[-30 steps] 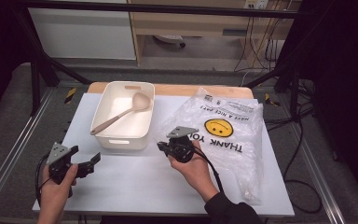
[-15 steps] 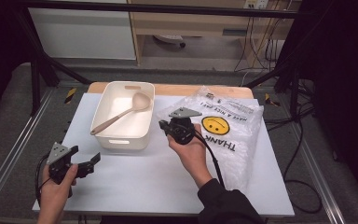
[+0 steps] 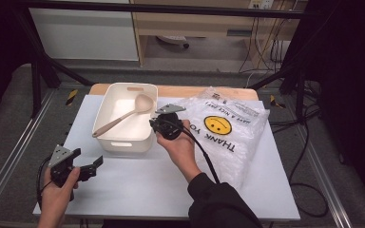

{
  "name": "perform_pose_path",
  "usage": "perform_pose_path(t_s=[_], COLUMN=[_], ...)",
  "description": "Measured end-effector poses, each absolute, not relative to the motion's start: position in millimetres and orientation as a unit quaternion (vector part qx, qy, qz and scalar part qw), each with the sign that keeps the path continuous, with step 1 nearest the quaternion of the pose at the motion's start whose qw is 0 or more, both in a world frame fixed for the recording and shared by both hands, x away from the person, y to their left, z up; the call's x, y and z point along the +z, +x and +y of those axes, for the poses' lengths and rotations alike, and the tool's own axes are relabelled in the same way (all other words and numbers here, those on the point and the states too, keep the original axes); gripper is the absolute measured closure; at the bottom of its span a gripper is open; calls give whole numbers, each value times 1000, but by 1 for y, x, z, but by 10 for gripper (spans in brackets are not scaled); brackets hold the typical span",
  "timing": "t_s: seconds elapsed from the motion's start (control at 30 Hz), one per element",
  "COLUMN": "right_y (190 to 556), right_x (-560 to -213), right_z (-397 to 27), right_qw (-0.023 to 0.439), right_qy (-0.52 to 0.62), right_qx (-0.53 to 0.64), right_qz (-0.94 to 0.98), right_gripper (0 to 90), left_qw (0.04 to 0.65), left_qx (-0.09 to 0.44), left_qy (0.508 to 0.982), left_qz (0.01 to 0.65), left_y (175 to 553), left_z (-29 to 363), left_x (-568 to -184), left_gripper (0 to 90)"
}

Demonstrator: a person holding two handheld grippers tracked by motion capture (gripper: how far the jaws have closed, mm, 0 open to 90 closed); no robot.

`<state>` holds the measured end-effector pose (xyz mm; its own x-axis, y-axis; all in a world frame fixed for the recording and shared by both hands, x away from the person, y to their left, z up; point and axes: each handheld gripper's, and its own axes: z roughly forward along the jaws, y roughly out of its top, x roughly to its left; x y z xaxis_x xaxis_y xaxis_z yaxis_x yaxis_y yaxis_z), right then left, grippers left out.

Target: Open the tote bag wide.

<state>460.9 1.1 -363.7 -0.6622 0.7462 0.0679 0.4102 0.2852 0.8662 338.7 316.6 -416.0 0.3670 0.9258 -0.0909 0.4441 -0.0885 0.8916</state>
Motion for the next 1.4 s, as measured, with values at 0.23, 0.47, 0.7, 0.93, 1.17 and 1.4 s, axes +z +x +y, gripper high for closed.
perform_pose_path(t_s=[0.23, 0.47, 0.7, 0.93, 1.17, 1.4], right_y=[451, 436, 423, 415, 413, 413], right_x=[-357, -345, -347, -356, -354, -350], right_z=[-2, -15, -31, -54, -70, -95], right_qw=[185, 168, 166, 165, 158, 164], right_qy=[362, 350, 339, 340, 350, 367], right_qx=[458, 452, 449, 438, 445, 454], right_qz=[790, 803, 810, 816, 809, 795], right_gripper=[338, 134, 89, 78, 69, 59], left_qw=[453, 449, 452, 456, 458, 459], left_qx=[272, 273, 274, 273, 271, 269], left_qy=[687, 682, 681, 679, 678, 679], left_qz=[500, 508, 507, 506, 507, 505], left_y=[338, 339, 339, 339, 338, 337], left_z=[318, 320, 320, 321, 321, 321], left_x=[-416, -417, -417, -417, -417, -416], left_gripper=[60, 57, 57, 57, 58, 58])
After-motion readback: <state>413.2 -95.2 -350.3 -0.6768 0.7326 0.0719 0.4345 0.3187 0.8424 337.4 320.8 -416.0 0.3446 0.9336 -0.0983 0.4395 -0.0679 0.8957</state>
